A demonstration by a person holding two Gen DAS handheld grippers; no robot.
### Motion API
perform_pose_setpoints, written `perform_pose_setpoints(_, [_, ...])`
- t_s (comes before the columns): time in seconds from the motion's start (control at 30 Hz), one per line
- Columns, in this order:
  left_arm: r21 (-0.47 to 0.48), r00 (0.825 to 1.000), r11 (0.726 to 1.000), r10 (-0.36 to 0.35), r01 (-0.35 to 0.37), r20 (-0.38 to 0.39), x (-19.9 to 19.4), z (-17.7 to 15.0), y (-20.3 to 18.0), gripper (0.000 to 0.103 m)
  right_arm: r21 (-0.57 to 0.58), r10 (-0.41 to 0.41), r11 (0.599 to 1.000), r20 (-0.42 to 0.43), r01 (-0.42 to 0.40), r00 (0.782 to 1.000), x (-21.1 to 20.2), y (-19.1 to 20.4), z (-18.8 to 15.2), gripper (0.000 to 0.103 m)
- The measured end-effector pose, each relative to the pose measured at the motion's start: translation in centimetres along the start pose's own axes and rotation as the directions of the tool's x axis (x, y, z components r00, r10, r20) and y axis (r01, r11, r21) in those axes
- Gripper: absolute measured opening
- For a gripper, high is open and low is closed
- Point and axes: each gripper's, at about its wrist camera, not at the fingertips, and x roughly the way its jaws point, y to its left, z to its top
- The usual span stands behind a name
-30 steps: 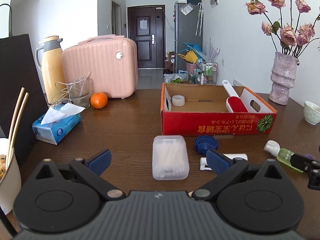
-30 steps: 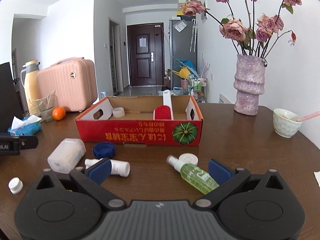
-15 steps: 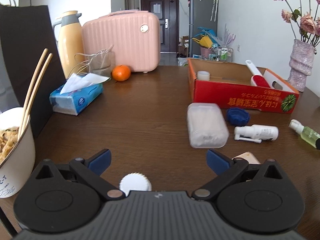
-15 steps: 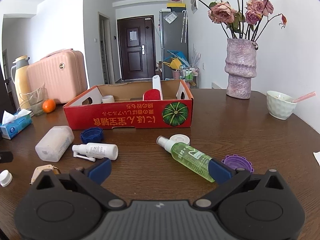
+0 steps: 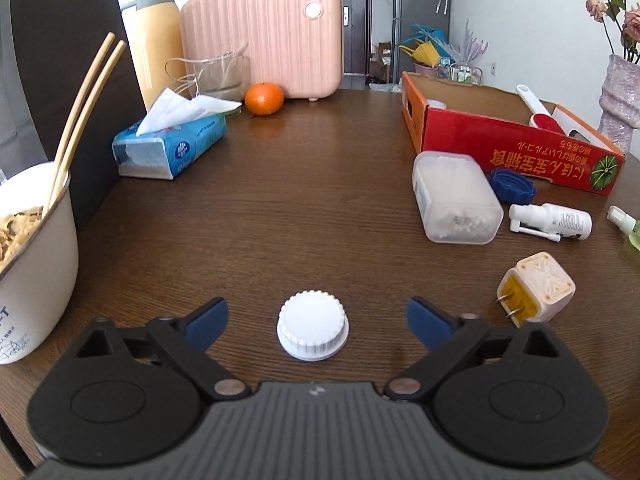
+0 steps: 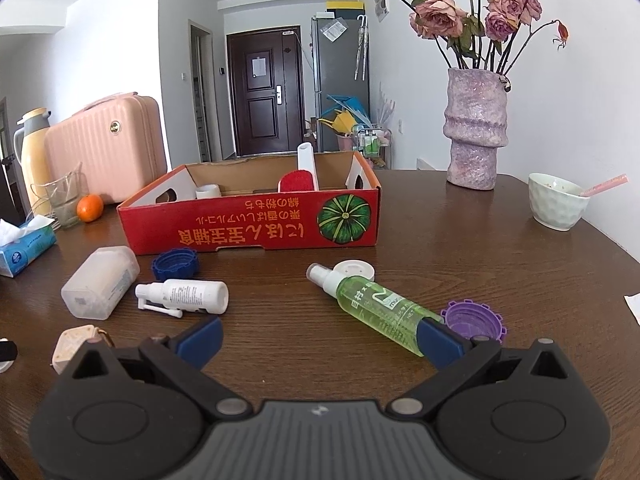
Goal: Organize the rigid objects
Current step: 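Grasp the white bottle cap with the left tool while the right tool moves toward the white spray bottle, then grasp the white spray bottle with the right tool while the left tool holds the cap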
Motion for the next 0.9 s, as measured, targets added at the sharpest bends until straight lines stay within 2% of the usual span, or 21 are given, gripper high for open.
perform_pose_setpoints(0.27, [-0.036,0.999,0.999,-0.019,0.018,-0.03,0.8,-0.3,0.8,0.065,-0.003,-0.002,1.0,-0.006,0.002,1.0,0.1,0.1,-0.1,0.103])
perform_pose_setpoints(0.37, [-0.04,0.999,0.999,-0.029,0.029,-0.015,0.7,-0.4,0.9,0.043,-0.006,-0.001,1.0,-0.008,0.001,1.0,0.2,0.2,-0.2,0.103])
perform_pose_setpoints(0.43, [-0.051,0.999,0.998,-0.049,0.048,-0.008,0.6,-0.4,1.0,0.041,-0.009,0.002,1.0,-0.007,-0.003,1.0,0.2,0.4,-0.2,0.103])
perform_pose_setpoints(0.9, [-0.047,0.998,0.997,-0.062,0.063,0.031,-0.3,-0.2,1.0,0.041,-0.088,0.097,0.991,-0.031,-0.1,0.995,-0.2,4.2,-0.5,0.103])
